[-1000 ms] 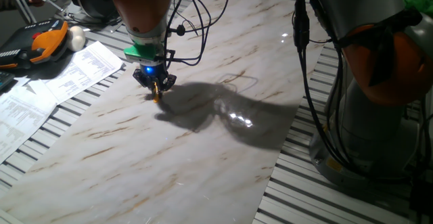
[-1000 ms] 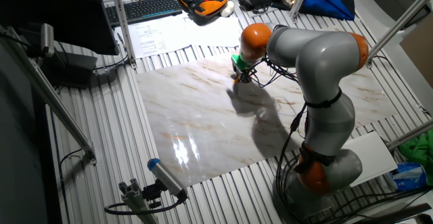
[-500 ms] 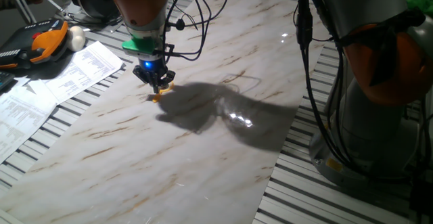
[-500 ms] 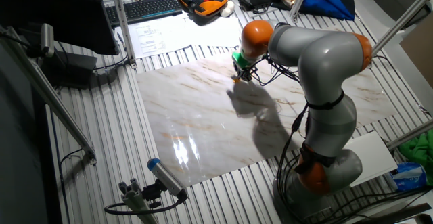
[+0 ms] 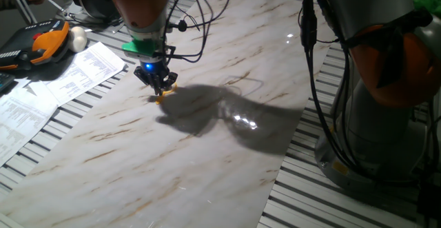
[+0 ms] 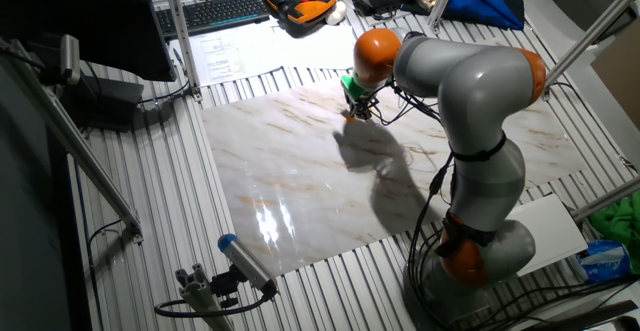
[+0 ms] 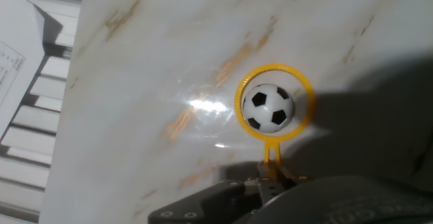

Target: Remove the bubble ring from the ball

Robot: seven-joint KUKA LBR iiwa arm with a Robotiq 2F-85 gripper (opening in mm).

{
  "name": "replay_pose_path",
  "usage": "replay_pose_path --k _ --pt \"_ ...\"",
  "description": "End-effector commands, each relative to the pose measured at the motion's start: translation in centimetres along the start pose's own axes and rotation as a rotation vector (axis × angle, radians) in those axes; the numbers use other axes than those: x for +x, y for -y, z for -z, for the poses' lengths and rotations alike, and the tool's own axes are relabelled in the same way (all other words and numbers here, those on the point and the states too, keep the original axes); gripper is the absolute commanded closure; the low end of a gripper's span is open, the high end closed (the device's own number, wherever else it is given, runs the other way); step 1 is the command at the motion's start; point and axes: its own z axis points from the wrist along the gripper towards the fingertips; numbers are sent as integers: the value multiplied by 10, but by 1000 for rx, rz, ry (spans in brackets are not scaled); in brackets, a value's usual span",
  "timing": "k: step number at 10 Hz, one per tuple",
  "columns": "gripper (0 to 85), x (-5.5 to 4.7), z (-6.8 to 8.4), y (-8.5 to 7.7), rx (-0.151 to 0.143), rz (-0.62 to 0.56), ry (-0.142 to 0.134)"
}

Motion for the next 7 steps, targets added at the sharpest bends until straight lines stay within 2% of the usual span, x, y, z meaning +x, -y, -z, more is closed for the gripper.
replay_pose_path --k 1,2,7 --pt "680 0 -2 0 6 -1 1" --pt "510 0 -4 -1 10 -2 -3" --pt "510 0 -12 -1 27 3 -4"
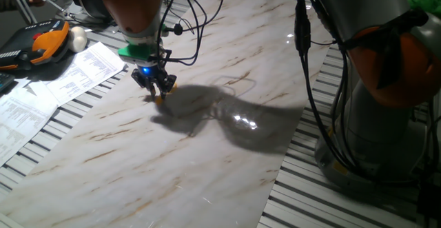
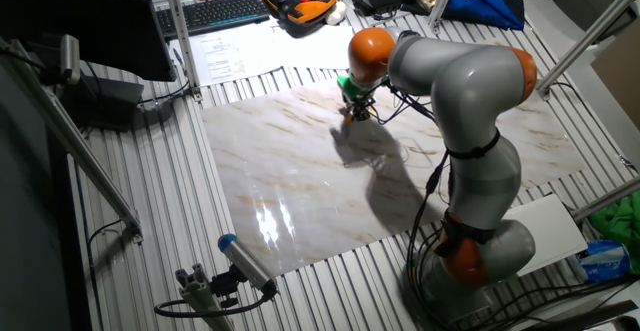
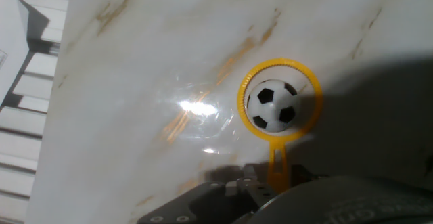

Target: Remove the bubble ring from the ball

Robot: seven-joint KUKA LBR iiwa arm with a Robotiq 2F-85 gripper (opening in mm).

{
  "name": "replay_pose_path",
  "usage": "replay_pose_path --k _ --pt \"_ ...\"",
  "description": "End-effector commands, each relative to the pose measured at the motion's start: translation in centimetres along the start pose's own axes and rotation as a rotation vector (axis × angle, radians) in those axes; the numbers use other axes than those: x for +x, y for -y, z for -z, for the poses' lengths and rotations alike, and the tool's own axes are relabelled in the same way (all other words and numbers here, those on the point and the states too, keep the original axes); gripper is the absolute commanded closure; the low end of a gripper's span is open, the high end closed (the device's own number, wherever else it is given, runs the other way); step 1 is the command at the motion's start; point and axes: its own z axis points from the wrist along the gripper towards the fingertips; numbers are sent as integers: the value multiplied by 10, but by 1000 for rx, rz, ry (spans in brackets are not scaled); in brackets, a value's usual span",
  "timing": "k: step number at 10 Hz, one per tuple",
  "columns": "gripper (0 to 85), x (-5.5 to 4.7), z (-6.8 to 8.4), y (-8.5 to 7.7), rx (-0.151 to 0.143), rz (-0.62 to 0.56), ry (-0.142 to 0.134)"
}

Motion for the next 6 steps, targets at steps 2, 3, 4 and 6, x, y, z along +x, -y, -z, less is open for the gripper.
replay_pose_path --k 2,3,4,6 --pt "510 0 -2 0 3 6 -1" --pt "510 0 -4 0 5 9 -1" --pt "680 0 -4 0 14 24 -3" --pt "850 -2 -5 1 18 53 -11"
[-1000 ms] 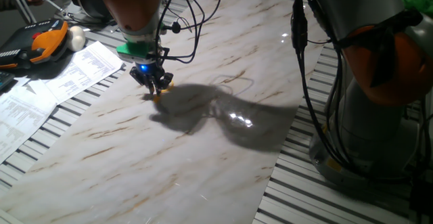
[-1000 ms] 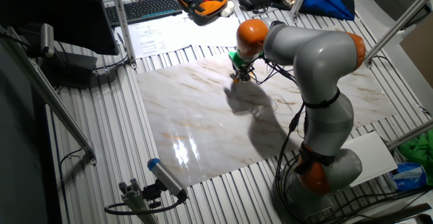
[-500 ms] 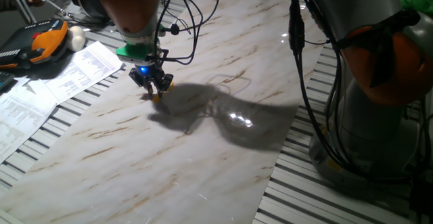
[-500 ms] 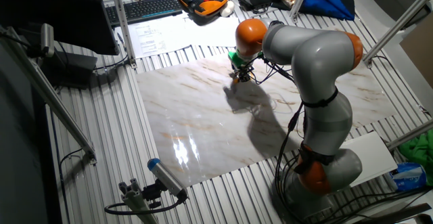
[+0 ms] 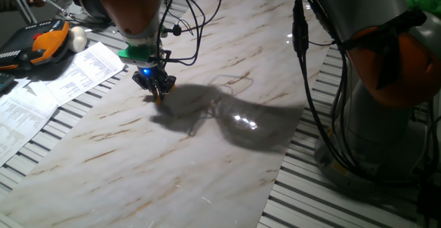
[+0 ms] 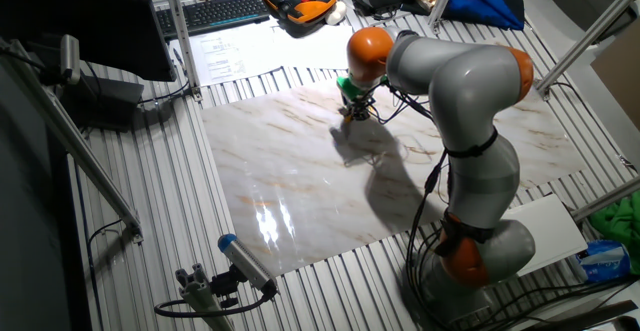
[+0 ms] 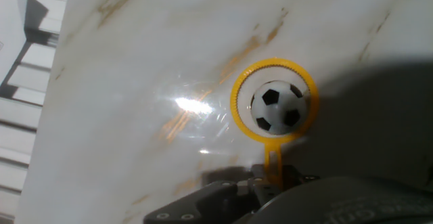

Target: Remove the bubble ring from the ball

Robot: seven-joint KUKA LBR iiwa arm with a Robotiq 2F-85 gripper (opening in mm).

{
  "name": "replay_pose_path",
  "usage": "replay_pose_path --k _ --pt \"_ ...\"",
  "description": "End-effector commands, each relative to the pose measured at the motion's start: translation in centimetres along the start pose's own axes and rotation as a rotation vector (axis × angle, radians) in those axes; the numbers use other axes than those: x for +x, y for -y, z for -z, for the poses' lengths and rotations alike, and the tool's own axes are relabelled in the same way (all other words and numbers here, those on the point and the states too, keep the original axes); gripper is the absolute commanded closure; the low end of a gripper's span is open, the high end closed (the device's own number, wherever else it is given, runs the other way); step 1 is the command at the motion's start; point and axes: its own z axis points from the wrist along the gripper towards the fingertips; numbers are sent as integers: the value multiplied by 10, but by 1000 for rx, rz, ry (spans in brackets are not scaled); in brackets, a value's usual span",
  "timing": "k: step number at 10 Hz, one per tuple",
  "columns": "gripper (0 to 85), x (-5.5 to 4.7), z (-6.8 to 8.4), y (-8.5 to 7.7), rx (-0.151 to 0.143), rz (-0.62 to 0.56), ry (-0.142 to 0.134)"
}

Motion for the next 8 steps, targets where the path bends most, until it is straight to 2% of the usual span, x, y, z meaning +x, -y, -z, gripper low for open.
replay_pose_path --k 1,7,8 --pt "850 -1 0 1 1 9 -5" --pt "850 -1 16 2 1 3 -16" --pt "850 -1 14 2 -16 -6 -13"
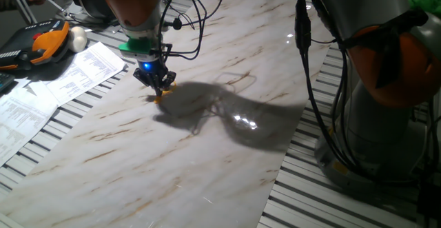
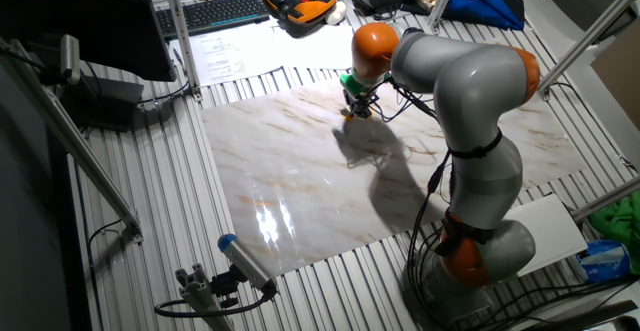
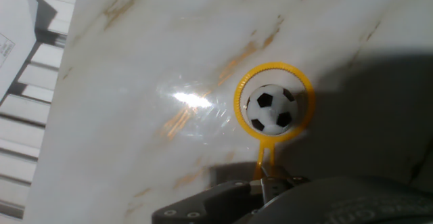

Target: Remove the bubble ring from the ball

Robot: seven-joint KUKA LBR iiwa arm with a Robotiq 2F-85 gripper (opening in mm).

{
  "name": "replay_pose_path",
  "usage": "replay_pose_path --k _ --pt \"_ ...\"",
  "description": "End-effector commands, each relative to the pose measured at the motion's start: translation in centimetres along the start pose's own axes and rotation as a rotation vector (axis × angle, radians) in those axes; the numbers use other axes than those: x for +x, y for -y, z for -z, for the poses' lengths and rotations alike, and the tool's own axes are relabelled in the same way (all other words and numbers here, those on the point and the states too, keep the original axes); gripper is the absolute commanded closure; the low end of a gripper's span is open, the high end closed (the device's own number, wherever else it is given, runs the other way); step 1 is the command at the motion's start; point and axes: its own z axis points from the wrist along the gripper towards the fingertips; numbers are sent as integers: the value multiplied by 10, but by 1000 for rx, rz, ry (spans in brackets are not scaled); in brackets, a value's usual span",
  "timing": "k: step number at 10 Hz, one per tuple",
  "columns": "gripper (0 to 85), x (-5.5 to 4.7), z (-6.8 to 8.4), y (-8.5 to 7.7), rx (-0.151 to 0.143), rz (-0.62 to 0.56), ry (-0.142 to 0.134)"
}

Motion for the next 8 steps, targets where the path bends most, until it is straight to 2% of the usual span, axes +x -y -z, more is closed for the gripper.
replay_pose_path --k 1,2,3,4,8 --pt "850 -1 -1 -1 -7 -19 3" --pt "680 -2 0 -4 -8 -37 5" --pt "680 -1 -1 -6 -1 -54 8" --pt "510 1 -3 -8 5 -62 14" --pt "510 0 -8 -8 15 -62 17"
